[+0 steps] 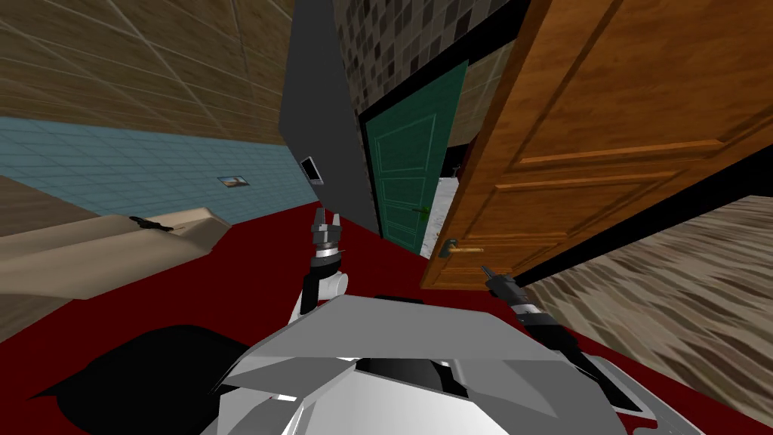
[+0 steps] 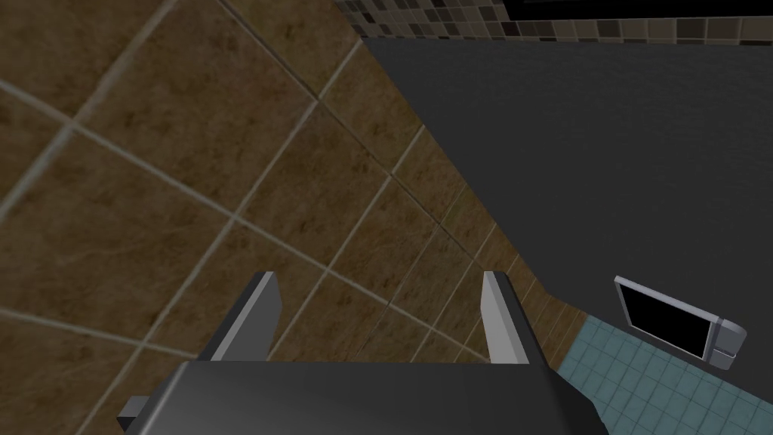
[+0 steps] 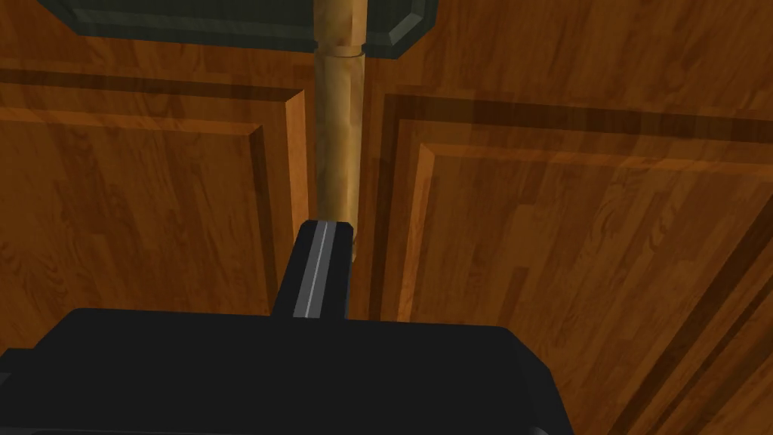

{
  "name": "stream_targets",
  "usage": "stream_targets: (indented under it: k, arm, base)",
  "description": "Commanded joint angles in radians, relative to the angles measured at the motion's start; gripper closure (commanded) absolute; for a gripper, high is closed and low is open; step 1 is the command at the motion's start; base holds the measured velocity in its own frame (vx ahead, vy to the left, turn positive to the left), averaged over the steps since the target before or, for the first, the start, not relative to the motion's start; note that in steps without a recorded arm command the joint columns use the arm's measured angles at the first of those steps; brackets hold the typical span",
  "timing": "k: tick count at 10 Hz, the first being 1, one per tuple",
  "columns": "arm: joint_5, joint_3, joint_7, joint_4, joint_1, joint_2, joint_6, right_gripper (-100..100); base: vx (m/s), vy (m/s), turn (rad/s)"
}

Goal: Pull the door open

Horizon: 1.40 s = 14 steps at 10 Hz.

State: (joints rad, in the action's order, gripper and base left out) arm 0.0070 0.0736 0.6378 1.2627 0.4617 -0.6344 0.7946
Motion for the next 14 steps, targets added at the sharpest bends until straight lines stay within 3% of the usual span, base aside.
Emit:
stream_targets:
  k: [1,3,6,7,8,13,14]
  arm:
    - [-0.003,0.004,0.000,0.003,0.009,0.003,0.006,-100]
    - [-0.005,0.006,-0.007,-0.007,-0.013,0.008,-0.011,-100]
    - [-0.010,0.011,-0.019,-0.026,-0.050,0.020,-0.037,-100]
    - [-0.009,0.009,-0.016,-0.025,-0.042,0.018,-0.027,-100]
    - [-0.009,0.009,-0.016,-0.025,-0.042,0.018,-0.027,100]
    - [-0.009,0.009,-0.016,-0.025,-0.042,0.018,-0.027,100]
    - [-0.004,0.003,-0.007,-0.031,-0.034,0.007,-0.006,100]
  base:
    - [-0.161,0.052,-0.102]
    - [0.026,0.018,0.027]
    - [0.231,0.011,0.099]
    - [0.119,-0.013,0.029]
    - [-0.010,0.003,-0.019]
    - [-0.024,0.000,-0.003]
    - [-0.151,-0.077,0.193]
